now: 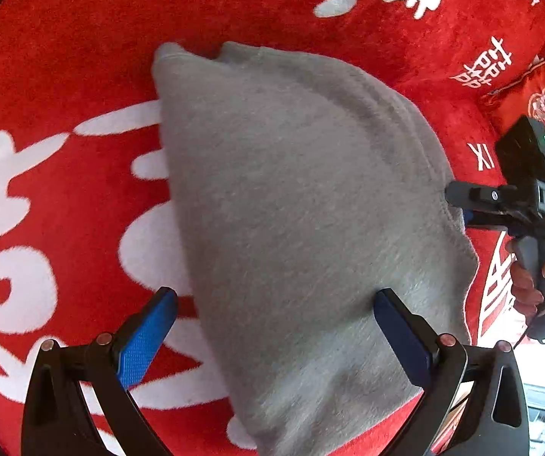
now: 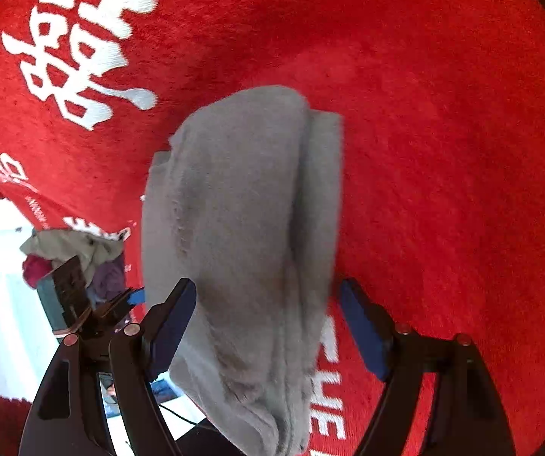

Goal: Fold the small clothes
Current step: 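Grasp the end of the folded sweater with the right gripper and lift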

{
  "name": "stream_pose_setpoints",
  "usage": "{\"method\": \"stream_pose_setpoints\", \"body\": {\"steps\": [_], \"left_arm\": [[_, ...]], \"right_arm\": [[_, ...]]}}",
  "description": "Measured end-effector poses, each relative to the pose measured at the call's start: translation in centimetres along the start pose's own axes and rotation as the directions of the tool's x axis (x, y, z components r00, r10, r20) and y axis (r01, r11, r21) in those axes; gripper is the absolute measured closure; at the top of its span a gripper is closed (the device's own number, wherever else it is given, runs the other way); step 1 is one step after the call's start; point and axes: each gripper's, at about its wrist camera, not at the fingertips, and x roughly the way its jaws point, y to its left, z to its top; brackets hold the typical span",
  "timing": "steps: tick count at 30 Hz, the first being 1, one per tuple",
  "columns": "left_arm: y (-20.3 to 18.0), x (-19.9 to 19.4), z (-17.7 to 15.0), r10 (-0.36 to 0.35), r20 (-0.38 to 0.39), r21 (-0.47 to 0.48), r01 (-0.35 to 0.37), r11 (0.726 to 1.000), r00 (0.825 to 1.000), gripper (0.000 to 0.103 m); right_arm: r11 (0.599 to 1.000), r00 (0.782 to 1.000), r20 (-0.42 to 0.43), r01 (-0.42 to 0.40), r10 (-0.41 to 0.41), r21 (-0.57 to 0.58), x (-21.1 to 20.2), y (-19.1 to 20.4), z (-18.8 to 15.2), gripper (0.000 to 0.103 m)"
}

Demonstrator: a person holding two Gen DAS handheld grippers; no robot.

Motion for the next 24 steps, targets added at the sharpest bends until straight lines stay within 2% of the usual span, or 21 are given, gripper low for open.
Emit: {"method": "stream_pose_setpoints", "body": {"steps": [5,9,15,20,22,24], "left_arm": [[-1.6,0.9,1.0,0.011,0.000,0.024,-0.011,1.000,1.000,0.000],[-1.4,1.3,1.3,0.000,0.005,-0.009,0.000,1.000,1.000,0.000],[-1.5,1.5,1.2,0.008,0.007,-0.005,-0.008,1.000,1.000,0.000],[-1.8,1.8,1.2,0.022,0.004,0.001,-0.022,1.000,1.000,0.000],[-1.9,1.9,1.2,0.024,0.007,0.002,-0.024,1.000,1.000,0.000],[-2.1,1.8,1.1,0.025,0.018,0.003,-0.025,1.000,1.000,0.001]], "right_arm": [[0.997,0.998,-0.024,-0.064,0.063,-0.050,1.1,1.3,1.3,0.021],[0.995,0.998,-0.045,-0.053,0.050,-0.082,2.4,2.0,1.9,0.021],[0.993,0.993,-0.023,-0.118,0.118,0.010,1.9,0.5,2.0,0.021],[0.994,0.995,-0.019,-0.102,0.103,0.038,1.9,0.6,1.9,0.022],[0.996,0.997,-0.015,-0.076,0.076,0.048,2.4,1.1,2.1,0.026],[0.998,0.999,-0.014,-0.035,0.036,0.044,2.2,1.1,2.0,0.043]]}}
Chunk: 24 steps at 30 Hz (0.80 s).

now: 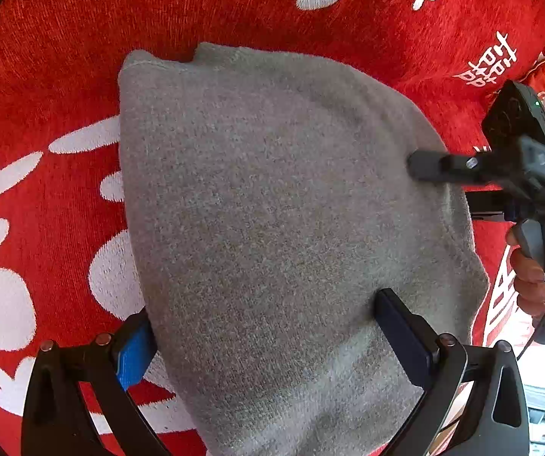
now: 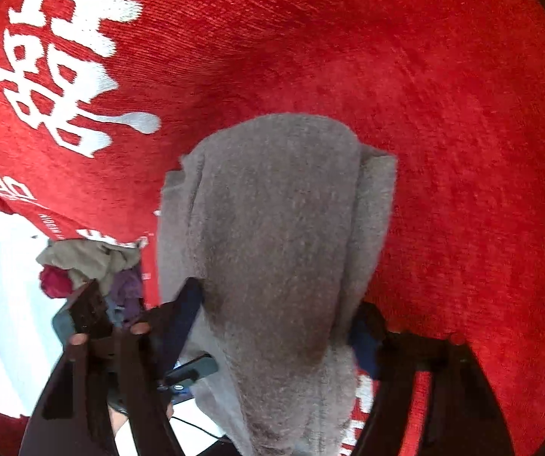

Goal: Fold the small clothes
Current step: 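Grasp the end of the folded sweater with the right gripper and lift, then fold the held end over with the right gripper while the left gripper holds the sweater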

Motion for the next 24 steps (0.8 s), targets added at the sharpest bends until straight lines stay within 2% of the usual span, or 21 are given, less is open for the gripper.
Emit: {"method": "stream_pose_setpoints", "body": {"steps": [3,5,6,8,10,13,18,20,21,23,24], "left_arm": [[-0.3,-0.7,-0.3,0.010,0.034,0.030,-0.011,0.999,0.999,0.014],[-0.4,-1.6,-0.7,0.006,0.063,0.051,-0.009,0.999,0.998,0.029],[-0.5,-2.1,-0.9,0.001,0.077,0.062,-0.006,0.998,0.997,0.032],[-0.4,-2.9,-1.0,-0.005,0.089,0.071,-0.001,0.997,0.996,0.047],[0.0,-3.9,-1.1,-0.028,0.099,0.064,0.022,0.998,0.995,0.052],[0.5,-5.7,-1.6,-0.072,0.116,0.035,0.069,0.997,0.991,0.054],[1.2,-9.5,-3.4,-0.093,0.162,0.045,0.087,0.995,0.982,0.054],[1.2,-11.4,-4.2,-0.156,0.191,0.065,0.146,0.987,0.969,0.054],[1.1,-11.9,-4.4,-0.157,0.205,0.074,0.145,0.987,0.966,0.054],[0.6,-12.0,-4.7,-0.068,0.244,0.092,0.047,0.995,0.967,0.054],[0.8,-11.3,-4.7,0.001,0.235,0.076,-0.020,0.997,0.972,0.053]], "right_arm": [[1.000,1.000,0.006,-0.004,0.004,-0.005,0.0,0.4,-0.3,0.059],[1.000,1.000,0.026,0.011,-0.011,-0.012,-0.1,1.0,-0.5,0.060],[1.000,0.999,0.034,0.008,-0.008,-0.007,-0.1,1.3,-0.7,0.061],[1.000,0.999,0.048,-0.013,0.013,0.007,-0.4,1.6,-1.0,0.063],[0.999,0.998,0.058,-0.039,0.038,0.014,-0.9,1.8,-1.4,0.064],[0.998,0.996,0.064,-0.060,0.060,0.004,-1.6,3.3,-2.2,0.065],[0.998,0.997,0.064,-0.048,0.050,-0.028,-2.0,6.5,-4.1,0.066],[0.997,0.995,0.065,-0.070,0.072,-0.028,-2.0,7.5,-4.8,0.067],[0.996,0.994,0.067,-0.088,0.090,-0.028,-2.1,7.8,-5.1,0.069],[0.994,0.991,0.085,-0.102,0.105,-0.043,-1.8,8.9,-5.8,0.070],[0.996,0.992,0.105,-0.071,0.076,-0.048,-1.5,9.2,-5.8,0.070]]}}
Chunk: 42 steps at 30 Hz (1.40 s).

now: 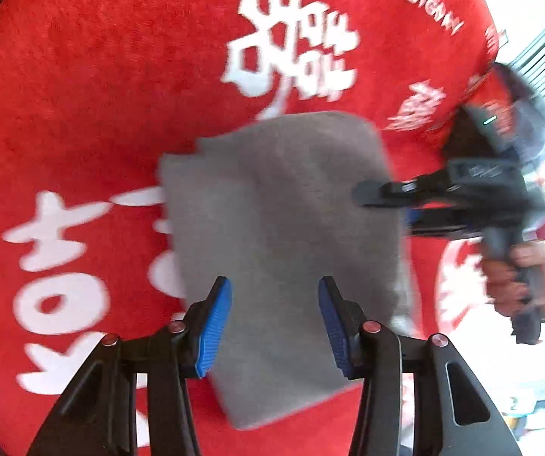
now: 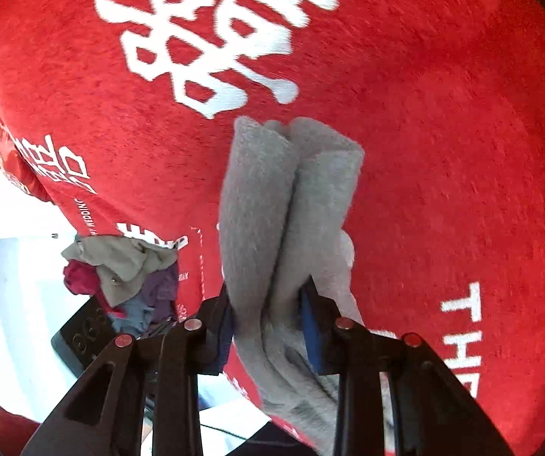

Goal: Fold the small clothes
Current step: 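Fold the held end over with the right gripper while the left gripper holds the sweater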

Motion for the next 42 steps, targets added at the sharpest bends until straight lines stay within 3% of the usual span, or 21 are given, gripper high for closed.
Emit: {"method": "stream_pose_setpoints", "body": {"steps": [1,3,5,7,11,15,18,20,22,24,26,29,33,34,36,42], "left_arm": [[0.4,0.6,0.0,0.016,-0.025,-0.015,-0.016,1.000,1.000,0.053],[1.8,2.2,-0.1,-0.031,-0.090,-0.111,0.021,0.994,0.995,0.048],[3.5,2.7,-0.4,-0.044,-0.085,-0.175,0.028,0.984,0.995,0.033],[4.4,3.3,-0.8,-0.039,-0.098,-0.185,0.020,0.982,0.994,0.033],[5.4,5.9,-1.4,-0.077,-0.162,-0.194,0.045,0.980,0.984,0.033],[5.6,8.3,-1.7,-0.208,-0.212,-0.219,0.161,0.962,0.955,0.033],[4.8,9.7,-1.3,-0.250,-0.221,-0.208,0.205,0.956,0.943,0.032],[4.0,10.5,-1.1,-0.256,-0.222,-0.199,0.214,0.956,0.941,0.020],[3.0,10.9,-0.8,-0.233,-0.211,-0.169,0.199,0.965,0.949,0.018],[2.0,11.3,-0.4,-0.193,-0.200,-0.135,0.168,0.977,0.961,0.019],[1.3,11.1,-0.2,-0.159,-0.183,-0.113,0.140,0.984,0.970,0.035],[1.5,9.8,0.1,-0.175,-0.152,-0.132,0.155,0.979,0.973,0.051],[0.8,7.2,0.0,-0.189,-0.121,-0.113,0.175,0.978,0.975,0.052],[0.5,6.4,-0.2,-0.180,-0.068,-0.094,0.173,0.980,0.981,0.052],[0.6,4.9,-0.8,-0.184,-0.053,-0.098,0.178,0.979,0.982,0.052],[2.4,0.5,-5.1,-0.157,-0.036,-0.114,0.152,0.982,0.987,0.051]], "right_arm": [[1.000,1.000,0.012,0.025,-0.025,0.009,0.2,-0.2,0.1,0.070],[0.998,0.998,0.027,0.063,-0.063,0.033,0.4,-1.0,0.4,0.065],[0.993,0.993,0.020,0.117,-0.118,0.026,0.3,-1.8,0.7,0.062],[0.987,0.987,0.010,0.162,-0.162,0.010,0.4,-2.7,0.8,0.054],[0.990,0.991,0.009,0.135,-0.136,0.048,0.6,-5.5,1.0,0.034],[0.992,0.996,-0.026,0.088,-0.086,0.089,1.6,-8.0,1.2,0.034],[0.998,0.996,-0.077,0.047,-0.044,0.040,2.6,-8.6,1.3,0.034],[0.999,0.993,-0.112,0.024,-0.021,0.024,3.4,-9.0,1.4,0.034],[1.000,0.990,-0.138,0.002,-0.001,0.012,4.3,-9.4,1.8,0.032],[1.000,0.989,-0.146,-0.015,0.016,0.002,5.6,-9.0,2.3,0.037],[1.000,0.986,-0.164,0.000,0.005,0.027,6.7,-8.8,2.8,0.056],[0.999,0.987,-0.161,-0.017,0.022,0.035,7.1,-7.6,2.1,0.060],[0.995,0.985,-0.142,-0.087,0.094,0.054,4.9,-6.2,1.5,0.061],[0.995,0.985,-0.142,-0.094,0.100,0.045,4.6,-5.2,1.1,0.061],[0.994,0.984,-0.140,-0.105,0.110,0.042,4.2,-4.1,0.5,0.061],[0.992,0.977,-0.167,-0.127,0.130,0.023,4.7,0.2,-3.3,0.061]]}}
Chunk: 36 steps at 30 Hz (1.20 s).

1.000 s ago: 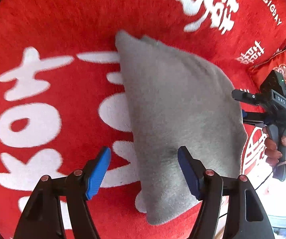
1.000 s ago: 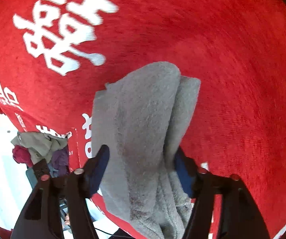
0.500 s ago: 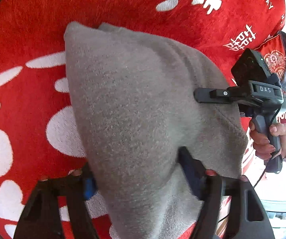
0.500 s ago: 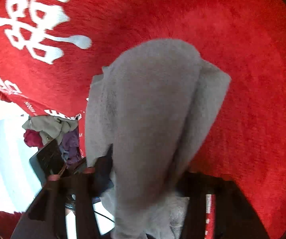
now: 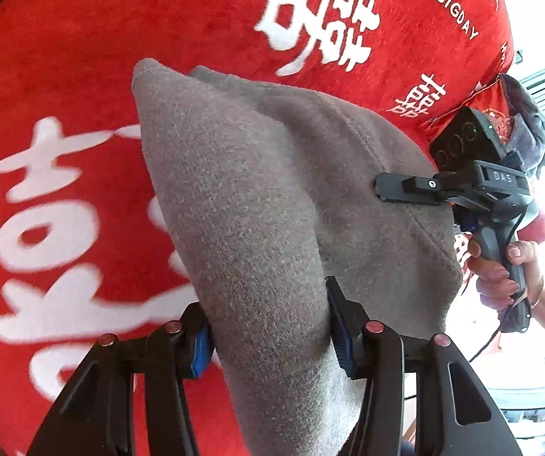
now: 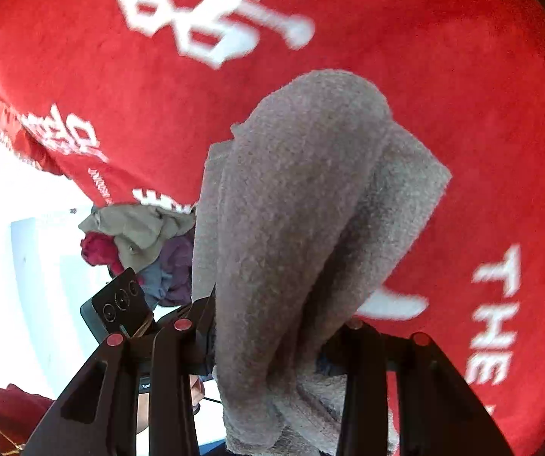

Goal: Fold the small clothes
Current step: 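Fold the held end over with the right gripper while the left gripper holds the sweater, then open both grippers and press the folded sweater flat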

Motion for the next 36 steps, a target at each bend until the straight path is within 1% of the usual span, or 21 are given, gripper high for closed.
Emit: {"method": "stream_pose_setpoints", "body": {"steps": [7,9,10,11,12,13,15,17,18,19,20,22,24,25,26,30,31,32,33,35,36], "left_arm": [[5.5,-2.6,-6.4,0.068,-0.020,-0.079,-0.069,0.994,0.997,0.051],[7.2,-1.7,-8.0,0.138,-0.038,-0.096,-0.141,0.985,0.990,0.049],[7.7,-1.0,-8.5,0.178,-0.060,-0.103,-0.184,0.978,0.982,0.049],[8.5,-0.5,-9.1,0.225,-0.090,-0.111,-0.234,0.966,0.970,0.043],[9.3,-0.4,-9.8,0.233,-0.101,-0.125,-0.245,0.961,0.967,0.040],[9.8,-0.8,-10.3,0.214,-0.091,-0.151,-0.226,0.962,0.972,0.040],[9.8,-2.0,-10.8,0.233,-0.067,-0.158,-0.240,0.958,0.970,0.038],[9.4,-3.0,-11.1,0.279,-0.047,-0.141,-0.283,0.949,0.959,0.037],[9.2,-3.5,-11.4,0.302,-0.047,-0.139,-0.305,0.942,0.952,0.033],[9.1,-3.9,-11.7,0.329,-0.051,-0.136,-0.333,0.933,0.943,0.021],[9.1,-4.4,-11.9,0.349,-0.045,-0.135,-0.352,0.926,0.936,0.020],[8.6,-5.1,-11.9,0.360,-0.029,-0.145,-0.361,0.921,0.932,0.020],[8.9,-5.8,-12.1,0.359,-0.021,-0.165,-0.358,0.919,0.933,0.020],[8.8,-6.2,-12.2,0.363,-0.015,-0.173,-0.360,0.917,0.932,0.016],[8.8,-6.6,-12.2,0.370,-0.012,-0.177,-0.366,0.914,0.929,0.000],[8.2,-7.1,-12.0,0.381,-0.004,-0.183,-0.375,0.909,0.925,0.000],[8.2,-7.1,-12.0,0.380,-0.005,-0.185,-0.374,0.909,0.925,0.000],[8.0,-7.2,-12.0,0.381,-0.008,-0.183,-0.376,0.908,0.925,0.000],[7.9,-7.3,-12.0,0.388,-0.010,-0.180,-0.383,0.906,0.922,0.000],[7.6,-7.5,-12.2,0.395,-0.004,-0.167,-0.390,0.906,0.919,0.000],[7.3,-7.6,-12.2,0.399,-0.001,-0.158,-0.394,0.905,0.917,0.000]], "right_arm": [[1.000,0.999,-0.032,-0.011,0.011,-0.022,7.3,2.4,-4.9,0.061],[1.000,0.999,-0.045,0.011,-0.012,-0.018,9.3,2.0,-5.6,0.060],[0.998,0.996,-0.052,0.067,-0.067,-0.005,10.3,1.4,-5.7,0.058],[0.993,0.991,-0.053,0.122,-0.121,0.006,11.1,1.1,-5.7,0.058],[0.982,0.981,-0.050,0.187,-0.186,0.015,11.6,0.8,-5.6,0.056],[0.964,0.965,-0.031,0.263,-0.262,0.033,11.7,0.3,-5.4,0.055],[0.962,0.963,0.029,0.268,-0.270,0.051,10.5,-0.3,-5.3,0.059],[0.949,0.947,0.063,0.312,-0.314,0.034,9.4,0.0,-5.3,0.064],[0.941,0.939,0.074,0.336,-0.337,0.032,9.1,0.2,-5.4,0.065],[0.920,0.915,0.093,0.389,-0.391,0.044,8.3,0.1,-5.3,0.066],[0.900,0.893,0.111,0.431,-0.435,0.061,7.7,0.1,-5.3,0.066],[0.849,0.835,0.156,0.521,-0.528,0.087,5.3,-0.5,-5.4,0.064],[0.827,0.811,0.166,0.557,-0.560,0.069,4.5,0.6,-5.9,0.063],[0.832,0.818,0.155,0.553,-0.553,0.050,4.7,1.3,-6.3,0.063],[0.843,0.834,0.129,0.538,-0.536,0.020,4.7,1.9,-7.1,0.061],[0.857,0.860,0.089,0.509,-0.503,-0.082,6.1,4.7,-11.4,0.059],[0.858,0.866,0.092,0.500,-0.492,-0.121,6.9,5.8,-12.8,0.062],[0.855,0.868,0.096,0.497,-0.488,-0.145,7.4,6.4,-13.5,0.076],[0.852,0.870,0.099,0.494,-0.484,-0.172,8.0,7.2,-14.3,0.084],[0.843,0.865,0.112,0.502,-0.490,-0.194,9.2,7.9,-15.2,0.084],[0.829,0.852,0.120,0.524,-0.510,-0.197,9.6,7.8,-15.4,0.084]]}}
